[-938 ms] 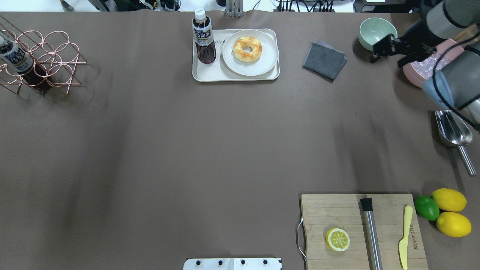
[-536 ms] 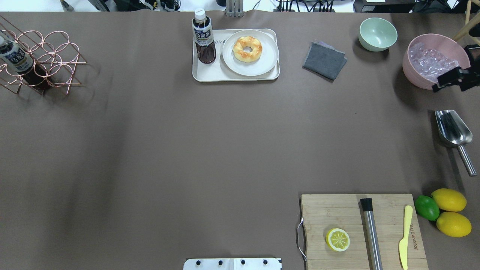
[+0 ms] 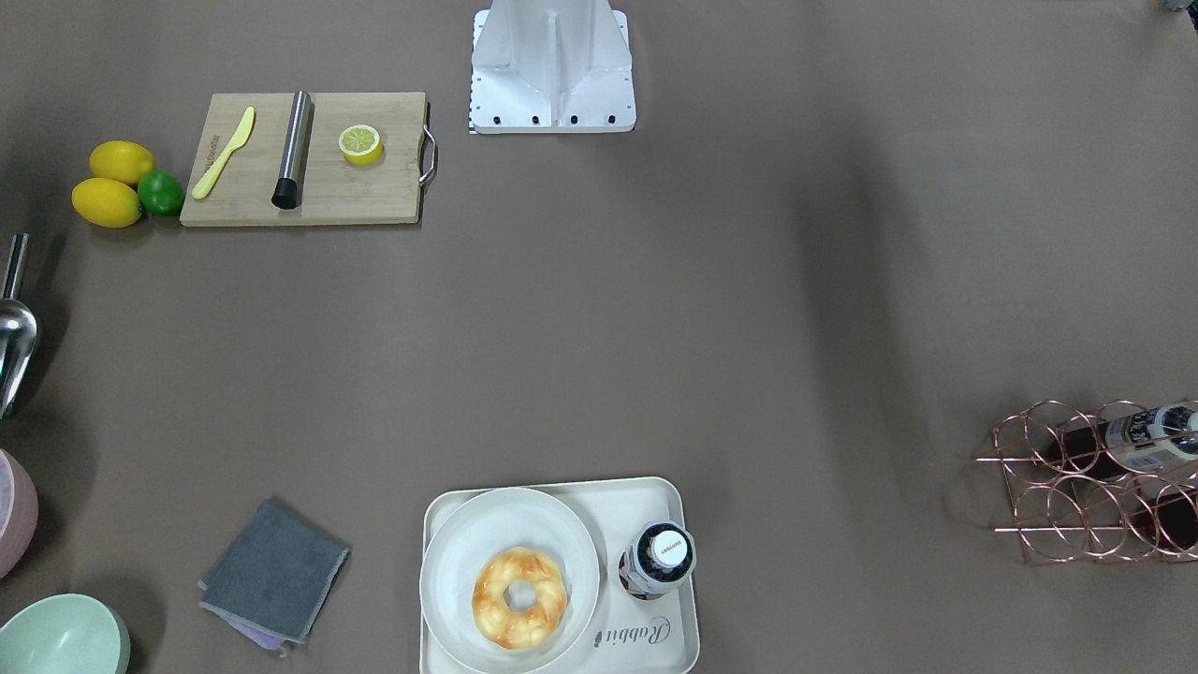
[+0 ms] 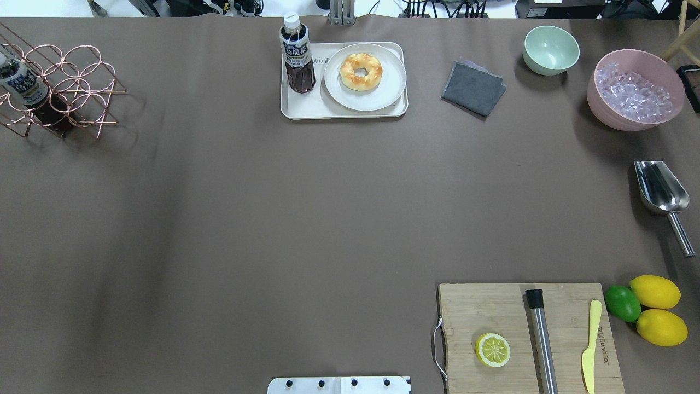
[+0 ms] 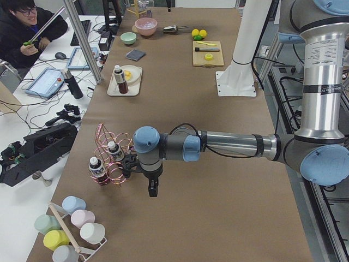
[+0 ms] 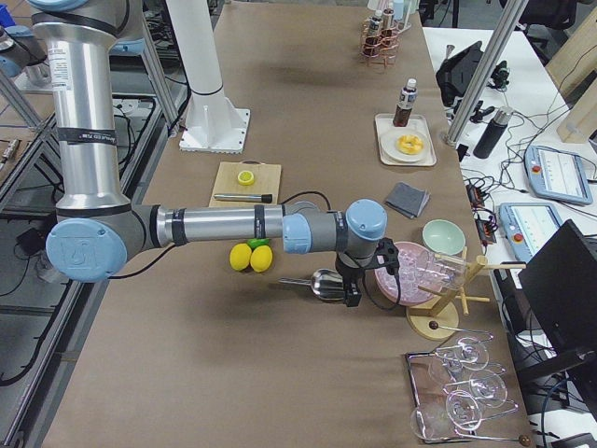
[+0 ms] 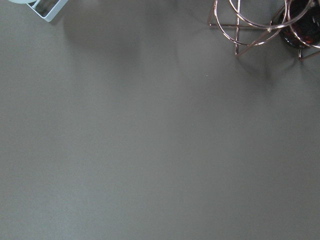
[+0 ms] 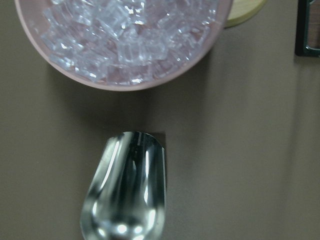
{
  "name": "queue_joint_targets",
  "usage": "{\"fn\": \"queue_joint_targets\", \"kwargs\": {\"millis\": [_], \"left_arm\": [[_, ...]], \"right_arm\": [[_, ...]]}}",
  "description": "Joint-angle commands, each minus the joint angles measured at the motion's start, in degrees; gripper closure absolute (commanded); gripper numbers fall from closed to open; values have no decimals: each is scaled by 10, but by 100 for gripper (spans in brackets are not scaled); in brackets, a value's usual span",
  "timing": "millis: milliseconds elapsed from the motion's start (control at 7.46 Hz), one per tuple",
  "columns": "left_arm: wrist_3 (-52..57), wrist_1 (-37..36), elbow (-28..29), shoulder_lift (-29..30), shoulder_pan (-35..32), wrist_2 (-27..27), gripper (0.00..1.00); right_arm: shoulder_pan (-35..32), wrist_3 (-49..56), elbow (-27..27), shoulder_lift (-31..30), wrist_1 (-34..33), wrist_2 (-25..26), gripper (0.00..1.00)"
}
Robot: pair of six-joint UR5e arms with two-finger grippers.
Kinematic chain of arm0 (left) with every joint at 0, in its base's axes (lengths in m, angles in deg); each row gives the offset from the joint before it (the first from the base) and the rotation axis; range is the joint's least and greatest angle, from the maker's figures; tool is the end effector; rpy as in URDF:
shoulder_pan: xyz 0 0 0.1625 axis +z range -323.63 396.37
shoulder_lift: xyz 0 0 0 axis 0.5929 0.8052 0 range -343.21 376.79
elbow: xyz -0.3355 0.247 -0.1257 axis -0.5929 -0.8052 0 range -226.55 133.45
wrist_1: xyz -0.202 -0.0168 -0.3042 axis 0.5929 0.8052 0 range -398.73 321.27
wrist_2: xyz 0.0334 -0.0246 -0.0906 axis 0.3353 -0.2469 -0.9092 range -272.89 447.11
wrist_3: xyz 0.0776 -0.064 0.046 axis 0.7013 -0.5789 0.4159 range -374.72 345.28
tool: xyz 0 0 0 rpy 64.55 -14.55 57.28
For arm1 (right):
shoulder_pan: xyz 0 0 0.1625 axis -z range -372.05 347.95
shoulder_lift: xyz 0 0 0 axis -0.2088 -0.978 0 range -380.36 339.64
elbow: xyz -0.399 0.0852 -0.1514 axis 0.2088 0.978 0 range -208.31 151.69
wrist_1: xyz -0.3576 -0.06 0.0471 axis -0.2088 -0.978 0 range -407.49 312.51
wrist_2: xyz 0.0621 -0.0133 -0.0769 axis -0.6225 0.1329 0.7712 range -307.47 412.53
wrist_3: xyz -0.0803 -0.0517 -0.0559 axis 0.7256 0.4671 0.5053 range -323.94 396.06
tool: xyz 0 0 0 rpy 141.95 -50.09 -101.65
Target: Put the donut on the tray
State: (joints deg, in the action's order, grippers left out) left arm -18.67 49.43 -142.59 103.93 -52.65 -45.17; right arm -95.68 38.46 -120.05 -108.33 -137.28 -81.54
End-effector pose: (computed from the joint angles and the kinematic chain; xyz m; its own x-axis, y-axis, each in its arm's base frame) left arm -0.0517 -0.4206 0.6577 0.7388 -0.0405 -0.6727 0.0338 0.9992 -0.0230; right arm 0.0050 -0.4636 0.6474 0.7035 -0.1690 0.6903 0.1402 0.9852 0.0983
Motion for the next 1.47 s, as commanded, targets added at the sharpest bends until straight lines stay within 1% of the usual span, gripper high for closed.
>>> {"fn": "queue_joint_targets", "kwargs": {"millis": [0,938,1072,1206,1340], "left_arm": [[2,0,1,0,-10,0,2],[2,1,0,1,-10,0,2],[2,1,-2,1,-10,11,2],[1,1,-5,1,-10,40,2],[1,2,-6,2,-10,45,2]], "right_arm": [[-29,27,5,-4,-17,-6,0],[-38,25,4,0,-18,-8,0],[-38,24,4,1,-18,-8,0],[-38,23,4,0,-17,-9,0],[-39,23,4,-1,-17,-17,0]]}}
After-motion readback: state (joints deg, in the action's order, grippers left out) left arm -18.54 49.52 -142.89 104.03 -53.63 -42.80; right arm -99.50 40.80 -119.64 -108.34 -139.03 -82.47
